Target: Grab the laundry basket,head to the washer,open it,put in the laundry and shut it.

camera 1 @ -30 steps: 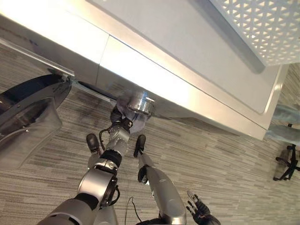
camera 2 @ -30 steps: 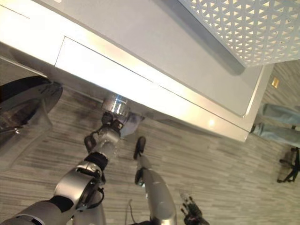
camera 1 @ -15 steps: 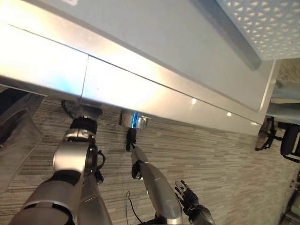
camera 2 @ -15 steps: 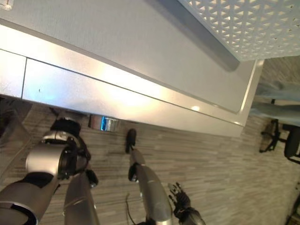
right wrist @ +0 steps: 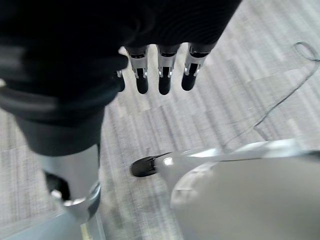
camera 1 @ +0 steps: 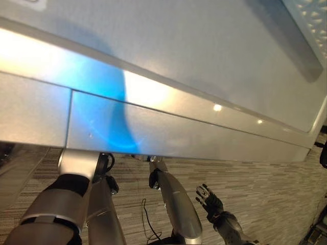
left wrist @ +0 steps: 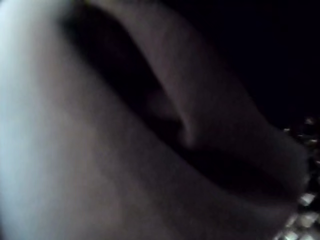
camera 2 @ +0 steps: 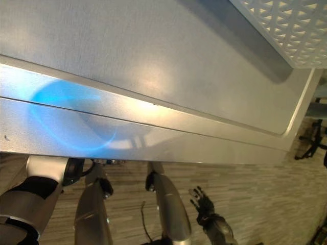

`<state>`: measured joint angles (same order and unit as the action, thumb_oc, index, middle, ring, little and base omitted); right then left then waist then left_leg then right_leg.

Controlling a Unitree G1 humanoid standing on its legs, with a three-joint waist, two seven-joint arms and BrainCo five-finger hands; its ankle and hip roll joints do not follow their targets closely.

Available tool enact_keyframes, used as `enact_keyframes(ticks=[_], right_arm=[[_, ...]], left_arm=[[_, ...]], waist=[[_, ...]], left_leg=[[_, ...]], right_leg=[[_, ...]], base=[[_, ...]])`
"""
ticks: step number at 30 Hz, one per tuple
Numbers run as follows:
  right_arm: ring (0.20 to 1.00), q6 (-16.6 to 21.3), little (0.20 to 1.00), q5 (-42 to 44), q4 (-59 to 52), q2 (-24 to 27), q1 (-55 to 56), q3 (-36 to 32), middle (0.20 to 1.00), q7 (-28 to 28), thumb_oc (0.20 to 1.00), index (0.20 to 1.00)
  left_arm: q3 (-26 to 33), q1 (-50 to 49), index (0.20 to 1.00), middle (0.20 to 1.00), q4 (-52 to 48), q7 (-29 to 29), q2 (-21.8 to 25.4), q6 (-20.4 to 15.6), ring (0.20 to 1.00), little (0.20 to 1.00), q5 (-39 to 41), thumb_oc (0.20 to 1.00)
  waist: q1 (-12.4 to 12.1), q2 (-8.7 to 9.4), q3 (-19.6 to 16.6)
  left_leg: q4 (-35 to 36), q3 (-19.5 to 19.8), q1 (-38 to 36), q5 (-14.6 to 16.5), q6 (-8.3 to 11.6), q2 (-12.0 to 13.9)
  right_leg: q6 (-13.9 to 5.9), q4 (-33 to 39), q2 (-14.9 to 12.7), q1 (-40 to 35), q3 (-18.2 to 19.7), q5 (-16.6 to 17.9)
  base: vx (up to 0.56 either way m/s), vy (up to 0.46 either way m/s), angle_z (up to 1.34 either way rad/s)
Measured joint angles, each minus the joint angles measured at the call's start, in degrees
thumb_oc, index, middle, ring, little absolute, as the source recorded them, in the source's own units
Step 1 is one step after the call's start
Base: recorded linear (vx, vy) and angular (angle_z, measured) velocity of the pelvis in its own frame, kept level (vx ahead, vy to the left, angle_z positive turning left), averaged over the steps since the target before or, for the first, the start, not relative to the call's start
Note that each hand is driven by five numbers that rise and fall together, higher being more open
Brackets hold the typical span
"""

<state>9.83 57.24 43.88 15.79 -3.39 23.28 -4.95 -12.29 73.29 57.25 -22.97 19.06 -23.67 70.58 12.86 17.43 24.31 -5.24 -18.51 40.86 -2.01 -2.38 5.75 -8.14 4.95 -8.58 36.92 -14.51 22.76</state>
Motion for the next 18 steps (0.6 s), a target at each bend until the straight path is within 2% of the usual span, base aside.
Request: enact_keyframes(ticks=[1,2,5,7,9,11,13,14,15,17,18], right_arm=[[1.000,-0.1,1.000,0.0,-1.4,1.2,-0.7,-0.2,1.000,0.0,1.000,1.000],[1.000,0.7,1.000,0.3,-5.3,3.7,-0.8,-1.6,1.000,-0.1,1.000,1.000],[1.000,0.2,1.000,0.4,-6.1,5.2,-1.3,-2.1,1.000,0.0,1.000,1.000],[1.000,-1.6,1.000,0.4,-6.8,7.1,-1.1,-2.2,1.000,-0.1,1.000,1.000],[1.000,-2.7,1.000,0.4,-6.7,7.8,-0.8,-2.4,1.000,-0.5,1.000,1.000],[1.000,-3.6,1.000,0.3,-5.6,8.0,-0.8,-3.0,1.000,-1.5,1.000,1.000],[1.000,-4.0,1.000,0.2,-4.5,8.0,-0.8,-2.4,1.000,-2.6,1.000,1.000],[1.000,-4.0,1.000,-0.2,-4.1,8.1,-1.0,-2.3,1.000,-3.3,1.000,1.000],[1.000,-3.9,1.000,-0.2,-4.0,8.3,-1.1,-2.4,1.000,-3.4,1.000,1.000],[1.000,-3.0,1.000,-0.2,-3.9,9.2,-1.2,-2.1,1.000,-4.0,1.000,1.000],[1.000,-2.6,1.000,-0.2,-3.9,9.7,-1.3,-1.7,1.000,-4.1,1.000,1.000]], left_arm=[[-2.5,0.0,0.200,0.200,-1.1,0.4,0.4,0.1,0.200,0.200,1.6,0.200],[-6.9,-0.2,1.000,1.000,-5.5,0.8,2.4,-0.1,1.000,1.000,1.4,1.000],[-10.8,-0.3,1.000,1.000,-6.2,1.6,5.0,0.4,1.000,1.000,1.2,1.000],[-21.5,0.9,1.000,1.000,-5.9,3.8,10.0,4.9,1.000,1.000,-3.2,1.000],[-29.5,4.1,1.000,1.000,-2.8,6.9,13.0,10.2,1.000,1.000,-9.7,1.000],[-36.3,7.1,1.000,1.000,3.9,8.9,12.7,13.9,1.000,1.000,-22.2,1.000],[-42.6,11.6,1.000,1.000,14.8,9.0,10.2,18.4,1.000,1.000,-40.9,1.000],[-43.0,13.5,1.000,1.000,18.1,8.4,10.6,22.7,1.000,1.000,-54.5,1.000],[-44.7,14.4,1.000,1.000,19.2,8.2,10.4,24.0,1.000,1.000,-60.8,1.000],[-56.2,16.5,1.000,1.000,17.9,7.7,11.0,27.0,1.000,1.000,-82.5,1.000],[-59.1,16.7,1.000,1.000,16.1,7.7,11.7,27.7,1.000,1.000,-89.1,1.000]], waist=[[0.1,-0.04,0.0],[0.1,-0.07,0.1],[0.2,-0.65,0.5],[-0.6,-2.18,1.6],[-1.6,-3.35,2.4],[-2.4,-4.13,3.0],[-2.8,-4.13,3.0],[-3.4,-4.13,3.0],[-3.4,-4.12,3.0],[-3.3,-4.01,2.9],[-3.2,-3.87,2.8]], left_leg=[[0.1,-0.2,0.1,-0.2,-0.20,-0.3],[0.8,-0.8,0.8,-0.8,-0.98,-1.2],[0.9,-0.9,0.7,-1.0,-1.13,-1.6],[1.8,-0.9,-0.2,-1.7,-1.11,-1.6],[2.4,-0.9,-0.3,-2.3,-0.82,-1.6],[2.6,-0.8,0.1,-2.8,-0.40,-1.3],[2.6,-0.5,1.2,-3.4,0.17,-1.4],[2.6,-0.2,2.5,-4.3,0.52,-1.1],[2.7,-0.2,2.8,-4.5,0.54,-1.1],[2.5,-0.2,3.3,-4.7,0.54,-1.2],[2.4,-0.3,3.4,-4.7,0.56,-1.3]], right_leg=[[-0.09,0.0,-0.4,0.3,0.1,-0.2],[-0.29,0.0,-1.3,1.5,0.6,-0.3],[-0.38,0.0,-1.5,1.5,1.3,-0.4],[-0.54,0.0,-1.4,1.0,1.3,-0.6],[-0.12,0.0,-1.3,1.0,1.3,-1.4],[0.05,0.0,-1.0,1.4,1.0,-2.1],[0.55,0.0,-0.9,2.0,0.6,-3.2],[0.58,0.0,-0.5,3.1,0.6,-3.2],[0.70,0.0,-0.4,3.3,0.6,-3.3],[0.74,0.0,-0.5,3.5,0.6,-3.3],[0.80,0.0,-0.7,3.6,0.7,-3.3]], base=[[0.00,-0.010,0.04],[-0.01,-0.015,0.03],[0.00,-0.011,0.00],[0.00,-0.009,-0.02],[-0.01,-0.033,0.00],[-0.03,-0.009,0.07],[-0.03,-0.012,0.13],[-0.04,-0.022,0.08],[-0.03,-0.024,0.07],[-0.01,-0.012,0.07],[0.00,-0.020,0.04]])
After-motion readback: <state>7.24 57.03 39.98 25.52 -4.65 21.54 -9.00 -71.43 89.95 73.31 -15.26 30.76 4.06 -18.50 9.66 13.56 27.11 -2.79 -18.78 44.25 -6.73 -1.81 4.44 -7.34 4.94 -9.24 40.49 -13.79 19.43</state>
